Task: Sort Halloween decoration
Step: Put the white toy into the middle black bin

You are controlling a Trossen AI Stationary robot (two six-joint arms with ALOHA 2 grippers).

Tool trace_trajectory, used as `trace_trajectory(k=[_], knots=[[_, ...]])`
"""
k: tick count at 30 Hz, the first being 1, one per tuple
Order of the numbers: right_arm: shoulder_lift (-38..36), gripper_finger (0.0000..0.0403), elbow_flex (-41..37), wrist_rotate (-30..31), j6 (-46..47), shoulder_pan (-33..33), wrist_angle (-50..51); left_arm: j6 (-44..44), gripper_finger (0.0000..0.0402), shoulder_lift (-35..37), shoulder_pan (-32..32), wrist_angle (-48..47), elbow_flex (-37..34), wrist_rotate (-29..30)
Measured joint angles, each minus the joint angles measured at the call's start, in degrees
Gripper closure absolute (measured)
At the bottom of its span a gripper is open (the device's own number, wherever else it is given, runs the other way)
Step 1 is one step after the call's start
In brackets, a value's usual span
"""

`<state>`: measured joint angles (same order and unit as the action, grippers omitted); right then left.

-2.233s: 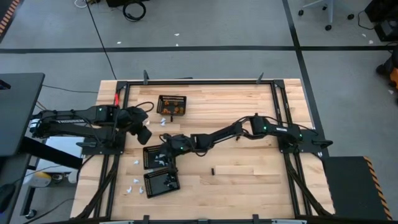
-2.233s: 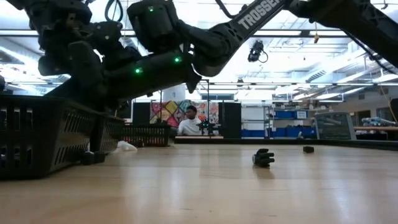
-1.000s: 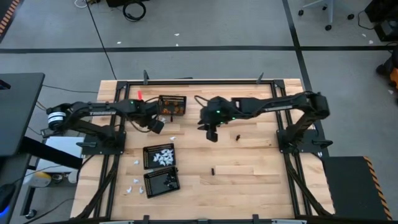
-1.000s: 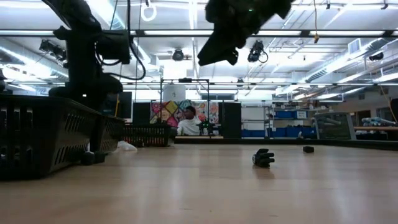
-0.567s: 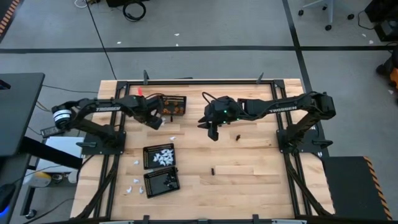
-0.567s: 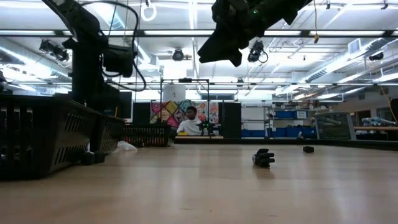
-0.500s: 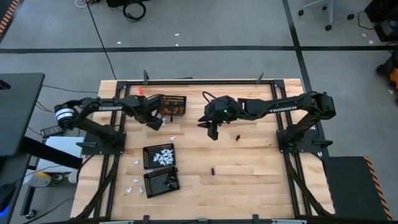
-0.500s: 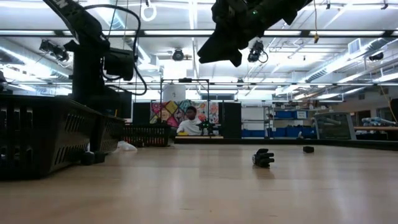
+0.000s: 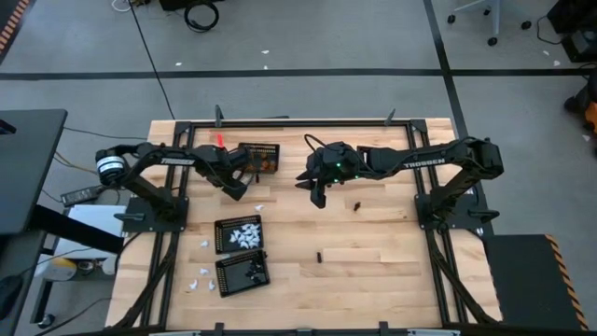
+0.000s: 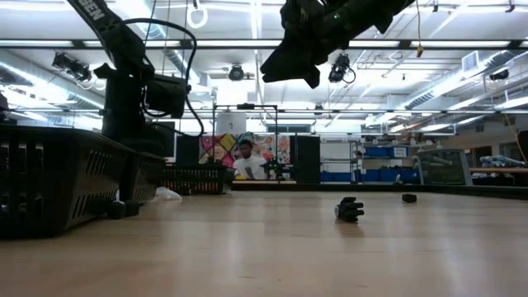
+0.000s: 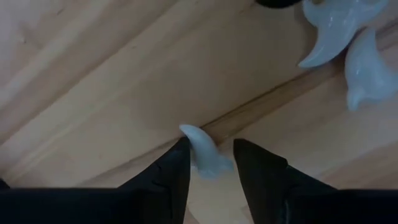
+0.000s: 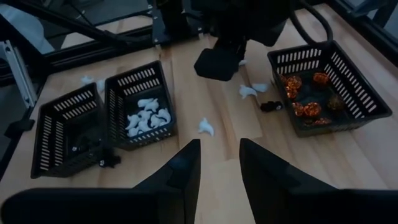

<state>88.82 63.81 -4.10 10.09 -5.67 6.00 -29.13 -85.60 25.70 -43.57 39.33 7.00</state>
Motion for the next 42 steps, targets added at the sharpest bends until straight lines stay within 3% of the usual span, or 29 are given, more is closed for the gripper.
trace_trajectory(k=[12, 28, 34, 42], knots=[[0.0, 0.0286, 0.0, 0.0, -1.2, -0.2, -0.5, 0.4, 0.0355, -0.1, -1.2, -0.4, -0.1, -0.9], [0.0, 0.0286, 0.0, 0.0, -1.2, -0.2, -1.8, 1.3, 0.0366, 2.5, -1.1, -2.5, -0.6, -8.2], [0.0, 0.0286, 0.0, 0.0, -1.2, -0.2, -1.8, 2.7, 0.0387, 3.1, -1.1, -3.4, -0.6, -8.2], [0.0, 0.0286, 0.0, -0.2, -1.1, -0.2, -1.9, 2.9, 0.0398, 3.0, -1.2, 3.8, -0.5, -10.8]])
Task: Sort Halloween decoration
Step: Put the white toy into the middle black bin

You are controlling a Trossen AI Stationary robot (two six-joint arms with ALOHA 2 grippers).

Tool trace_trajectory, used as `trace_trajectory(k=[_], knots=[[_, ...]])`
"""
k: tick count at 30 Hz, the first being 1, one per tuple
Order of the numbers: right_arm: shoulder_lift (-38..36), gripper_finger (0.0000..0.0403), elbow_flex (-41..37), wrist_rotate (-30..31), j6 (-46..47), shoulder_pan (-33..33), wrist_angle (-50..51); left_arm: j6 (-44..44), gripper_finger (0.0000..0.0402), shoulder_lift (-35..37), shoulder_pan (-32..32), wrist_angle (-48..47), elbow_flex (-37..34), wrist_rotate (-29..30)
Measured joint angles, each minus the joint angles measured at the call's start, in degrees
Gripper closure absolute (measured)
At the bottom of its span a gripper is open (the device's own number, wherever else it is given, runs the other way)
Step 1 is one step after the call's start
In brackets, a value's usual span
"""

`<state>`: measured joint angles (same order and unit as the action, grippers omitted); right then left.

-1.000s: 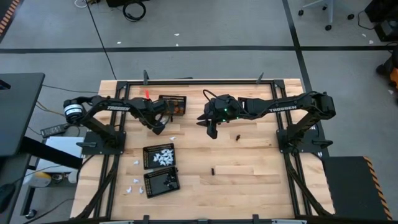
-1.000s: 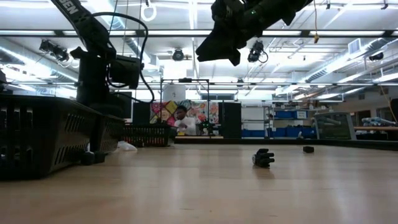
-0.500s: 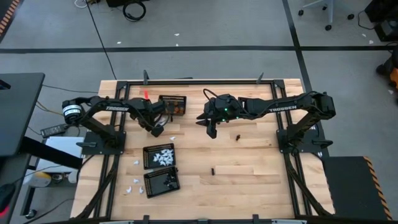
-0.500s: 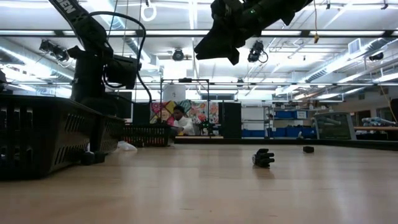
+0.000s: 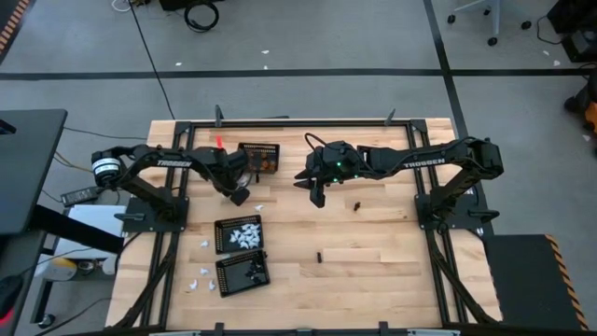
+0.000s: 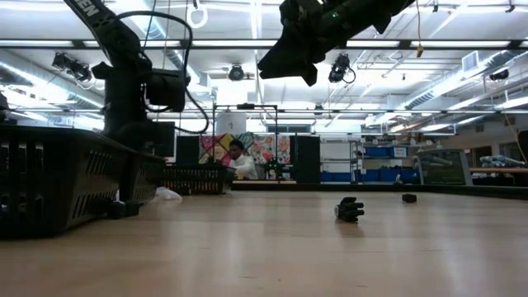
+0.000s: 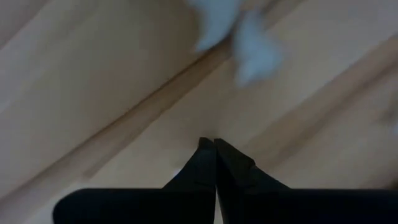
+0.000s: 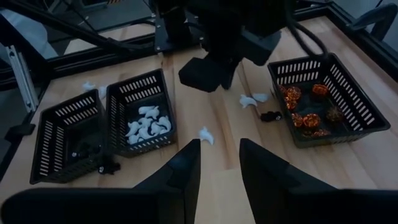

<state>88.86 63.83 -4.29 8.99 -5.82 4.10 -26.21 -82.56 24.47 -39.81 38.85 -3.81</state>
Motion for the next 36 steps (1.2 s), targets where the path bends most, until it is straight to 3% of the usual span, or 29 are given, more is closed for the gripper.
trace_trajectory(k=[7, 14, 19, 28, 31, 36], knots=[[0.0, 0.0286, 0.0, -0.3, 0.0, 0.0, 0.7, -2.2, 0.0398, 0.0, -2.7, 12.5, 0.0, -6.4], [-0.4, 0.0286, 0.0, -1.2, -1.3, 0.0, 9.1, -4.8, 0.0398, 0.0, -6.2, 22.3, 0.2, -7.5], [-0.4, 0.0286, 0.0, -2.9, -1.6, 0.0, 9.7, -5.8, 0.0397, 2.6, -6.9, 18.1, 0.2, -6.2], [-0.4, 0.0286, 0.0, -2.8, -1.0, 0.1, 8.3, -5.7, 0.0397, 10.9, -11.7, -3.0, 0.2, 13.5], [-0.4, 0.0286, 0.0, -2.8, -0.8, 0.1, 6.6, -5.7, 0.0397, 10.8, -10.6, -5.8, -0.1, 14.3], [-0.4, 0.0286, 0.0, -2.6, -0.4, 0.1, 4.3, -6.3, 0.0397, 7.4, -8.8, -0.1, -2.1, 11.6]])
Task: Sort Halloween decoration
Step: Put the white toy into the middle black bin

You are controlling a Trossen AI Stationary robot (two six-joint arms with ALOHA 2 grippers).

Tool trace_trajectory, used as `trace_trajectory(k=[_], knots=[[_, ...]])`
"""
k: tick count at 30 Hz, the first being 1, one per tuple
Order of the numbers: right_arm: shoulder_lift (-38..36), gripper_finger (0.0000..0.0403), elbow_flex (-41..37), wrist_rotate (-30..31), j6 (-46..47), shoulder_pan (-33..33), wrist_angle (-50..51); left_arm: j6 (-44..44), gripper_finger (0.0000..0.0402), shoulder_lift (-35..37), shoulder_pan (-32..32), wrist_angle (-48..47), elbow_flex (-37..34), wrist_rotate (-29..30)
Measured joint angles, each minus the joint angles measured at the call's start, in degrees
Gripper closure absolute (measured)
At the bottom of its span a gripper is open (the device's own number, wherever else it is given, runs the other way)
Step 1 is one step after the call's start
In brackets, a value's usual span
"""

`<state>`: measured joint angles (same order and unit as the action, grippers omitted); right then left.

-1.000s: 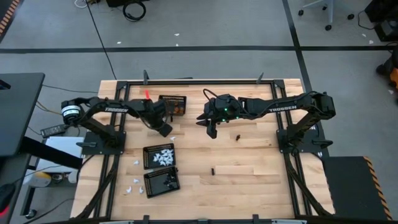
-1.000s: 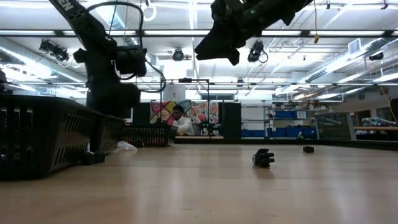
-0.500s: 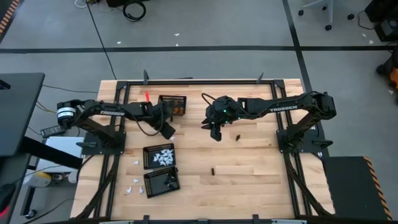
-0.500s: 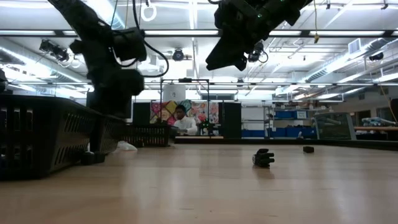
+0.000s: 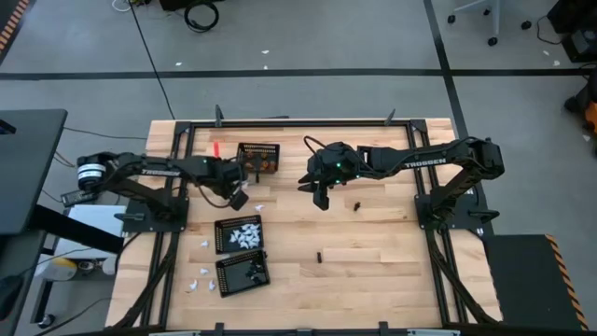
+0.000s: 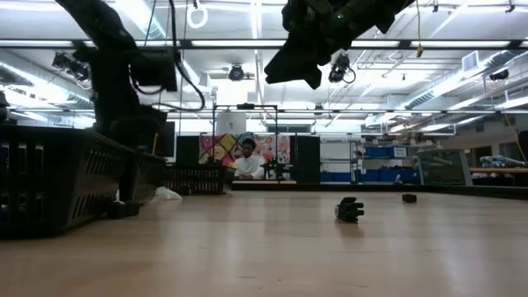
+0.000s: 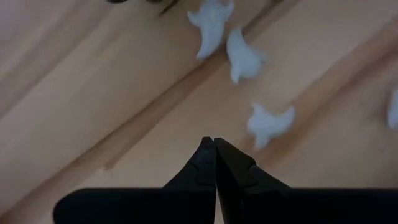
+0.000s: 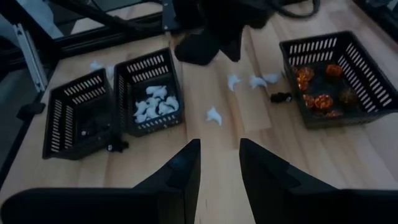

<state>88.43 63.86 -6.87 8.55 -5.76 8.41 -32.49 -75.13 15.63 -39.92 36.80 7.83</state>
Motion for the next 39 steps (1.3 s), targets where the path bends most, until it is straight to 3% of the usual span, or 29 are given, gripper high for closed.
trace_trajectory(k=[9, 18, 22, 30, 39], knots=[[0.0, 0.0286, 0.0, -0.2, 0.5, 0.0, 0.4, -0.9, 0.0397, -7.0, -0.7, 12.7, -0.5, -11.7], [0.0, 0.0286, 0.0, -0.3, -0.2, -0.1, 2.3, -1.4, 0.0397, -7.0, -2.6, 28.0, -0.6, -10.5], [0.7, 0.0286, -0.5, -0.3, -2.4, -0.1, 1.5, -1.4, 0.0397, -6.1, -2.6, 27.6, -0.6, -10.6], [9.9, 0.0252, -7.3, -2.2, -7.1, 0.1, -20.6, -0.8, 0.0397, 0.0, -4.3, 22.8, -0.4, -7.9], [25.4, 0.0174, -1.0, -3.7, -7.2, -0.4, -32.3, 0.8, 0.0397, 7.3, -9.0, 18.7, -1.1, -2.7]])
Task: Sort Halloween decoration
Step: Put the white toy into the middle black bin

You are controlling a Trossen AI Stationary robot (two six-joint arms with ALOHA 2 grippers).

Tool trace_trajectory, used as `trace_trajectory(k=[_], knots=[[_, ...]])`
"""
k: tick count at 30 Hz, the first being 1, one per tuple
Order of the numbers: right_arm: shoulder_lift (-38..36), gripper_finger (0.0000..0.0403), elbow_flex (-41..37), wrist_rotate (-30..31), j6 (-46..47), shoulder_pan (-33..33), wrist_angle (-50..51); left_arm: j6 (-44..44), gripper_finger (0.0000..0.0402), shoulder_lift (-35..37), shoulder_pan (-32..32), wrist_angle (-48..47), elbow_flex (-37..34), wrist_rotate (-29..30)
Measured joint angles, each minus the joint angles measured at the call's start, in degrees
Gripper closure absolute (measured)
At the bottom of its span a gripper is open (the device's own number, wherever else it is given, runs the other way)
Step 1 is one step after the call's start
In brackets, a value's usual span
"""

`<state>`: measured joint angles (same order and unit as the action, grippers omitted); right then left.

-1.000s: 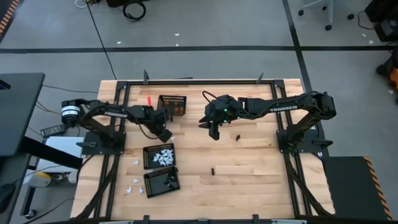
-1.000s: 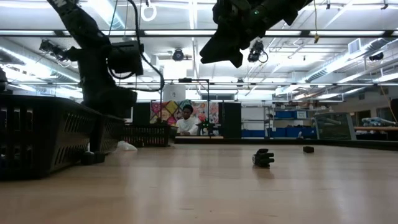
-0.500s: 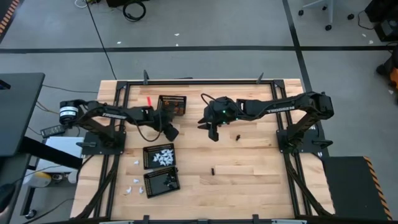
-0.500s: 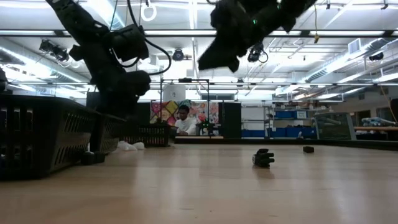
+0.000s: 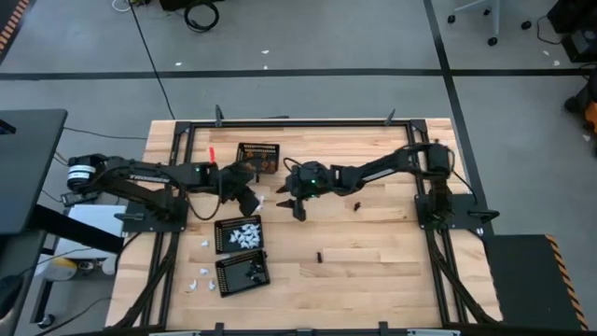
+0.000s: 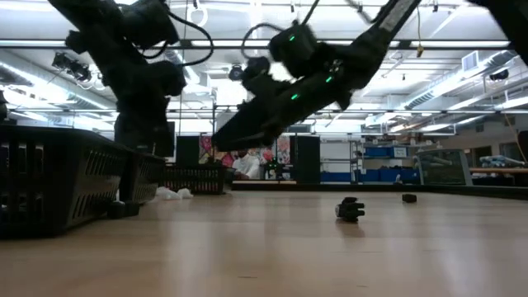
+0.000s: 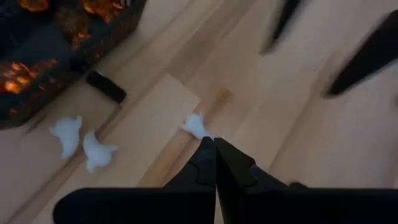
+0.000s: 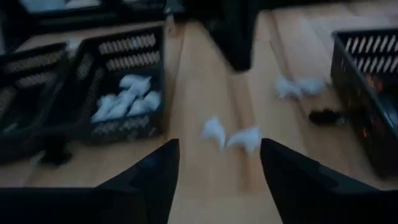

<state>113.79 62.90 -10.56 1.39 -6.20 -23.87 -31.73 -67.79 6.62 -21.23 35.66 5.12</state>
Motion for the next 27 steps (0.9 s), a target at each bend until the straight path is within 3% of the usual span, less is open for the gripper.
trace_trajectory(k=[6, 17, 27], knots=[[7.1, 0.0155, 4.6, 0.1, -0.4, 0.1, -4.4, -3.5, 0.0397, 5.3, -1.5, -2.3, -3.7, 0.4], [15.6, 0.018, 11.5, 2.4, -4.1, -0.3, -7.8, -8.2, 0.0397, 17.9, -3.1, -11.5, -6.2, 3.3], [20.6, 0.0201, 14.7, 2.0, -3.1, -1.5, -7.9, -11.4, 0.0397, 25.5, -3.4, -13.3, -6.0, 3.9]])
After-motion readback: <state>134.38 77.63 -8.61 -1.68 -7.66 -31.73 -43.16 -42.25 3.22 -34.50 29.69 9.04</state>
